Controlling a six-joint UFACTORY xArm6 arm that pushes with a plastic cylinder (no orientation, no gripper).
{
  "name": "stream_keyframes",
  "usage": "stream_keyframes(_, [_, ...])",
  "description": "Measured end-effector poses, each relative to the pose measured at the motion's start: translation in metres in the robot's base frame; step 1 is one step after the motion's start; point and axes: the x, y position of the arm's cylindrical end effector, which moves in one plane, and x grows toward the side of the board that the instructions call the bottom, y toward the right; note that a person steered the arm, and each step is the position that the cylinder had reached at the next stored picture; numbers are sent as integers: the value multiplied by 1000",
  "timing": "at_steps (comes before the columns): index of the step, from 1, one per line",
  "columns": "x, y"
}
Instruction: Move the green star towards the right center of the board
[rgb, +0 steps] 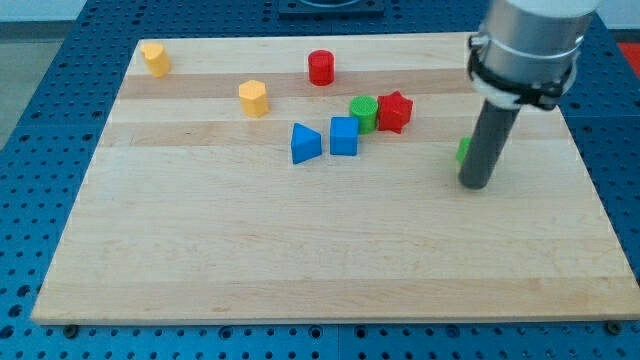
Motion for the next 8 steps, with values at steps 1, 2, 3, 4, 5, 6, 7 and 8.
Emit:
stream_keyframes(1, [-39,33])
stream_keyframes(2, [-109,28])
stream_keyframes(3, [-104,26])
stream_keyframes(4, [-58,25])
stream_keyframes(5, [-80,-3])
stream_keyframes(6, [-141,-7])
stream_keyframes(7, [-120,-8])
stream_keyframes(8, [-118,-30])
